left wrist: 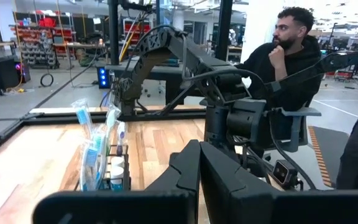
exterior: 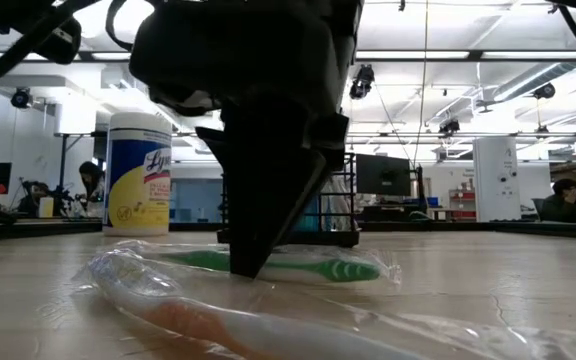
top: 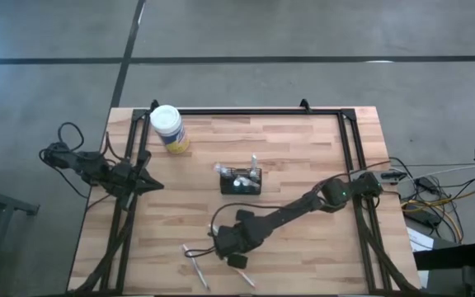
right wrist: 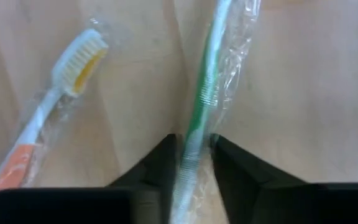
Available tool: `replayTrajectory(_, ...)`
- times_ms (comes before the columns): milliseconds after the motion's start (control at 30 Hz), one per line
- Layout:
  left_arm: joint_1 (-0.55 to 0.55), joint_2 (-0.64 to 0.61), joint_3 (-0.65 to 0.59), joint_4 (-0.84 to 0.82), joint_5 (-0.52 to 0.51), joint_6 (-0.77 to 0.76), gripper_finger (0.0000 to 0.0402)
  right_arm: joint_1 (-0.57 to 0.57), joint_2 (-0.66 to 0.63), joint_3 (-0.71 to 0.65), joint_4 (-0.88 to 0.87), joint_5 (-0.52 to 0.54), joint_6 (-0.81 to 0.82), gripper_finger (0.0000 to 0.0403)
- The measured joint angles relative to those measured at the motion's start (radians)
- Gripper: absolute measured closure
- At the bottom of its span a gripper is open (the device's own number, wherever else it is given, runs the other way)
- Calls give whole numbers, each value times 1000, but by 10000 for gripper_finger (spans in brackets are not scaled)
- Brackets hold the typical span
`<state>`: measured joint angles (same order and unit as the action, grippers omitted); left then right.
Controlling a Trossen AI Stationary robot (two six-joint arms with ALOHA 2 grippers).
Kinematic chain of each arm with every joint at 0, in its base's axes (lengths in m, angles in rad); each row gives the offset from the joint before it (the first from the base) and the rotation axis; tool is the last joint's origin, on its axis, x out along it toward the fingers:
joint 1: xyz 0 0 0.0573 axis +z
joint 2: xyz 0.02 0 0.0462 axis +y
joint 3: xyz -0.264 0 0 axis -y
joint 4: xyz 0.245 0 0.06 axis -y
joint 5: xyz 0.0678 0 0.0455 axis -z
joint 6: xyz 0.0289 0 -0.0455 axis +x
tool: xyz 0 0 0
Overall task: Pick & Place toothbrushing station
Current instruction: Put the green toothbrush into the mesh organizer
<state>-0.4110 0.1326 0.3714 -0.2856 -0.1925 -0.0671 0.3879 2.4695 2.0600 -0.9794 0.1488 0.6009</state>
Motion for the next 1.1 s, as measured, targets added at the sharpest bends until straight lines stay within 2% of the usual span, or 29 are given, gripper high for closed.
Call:
replayTrajectory(100,0,0,0,6,0,16,390,-7,3,17,-5,-10,-28,361)
replayTrajectory(167,0,0,0,7,0,21,390,-11,5,37,-17,-10,-55,381)
replayTrajectory(267,0,0,0,8,0,25,390,-14,12,75,-31,16,-110,379)
replayTrajectory(433,0,0,0,13,-5,42,390,-20,-6,157,-87,127,-190,378)
replayTrajectory(567,0,0,0,60,-11,142,390,-11,-62,204,-135,181,-247,379)
replayTrajectory(633,0,0,0,81,-11,193,390,-1,-113,208,-127,206,-295,379)
replayTrajectory(833,0,5,0,127,-33,207,390,33,-329,164,-64,349,-465,379)
replayTrajectory(967,1,20,0,145,-68,216,390,33,-506,34,96,352,-619,380)
replayTrajectory(1100,1,45,0,149,-120,222,390,21,-722,-182,273,322,-727,380)
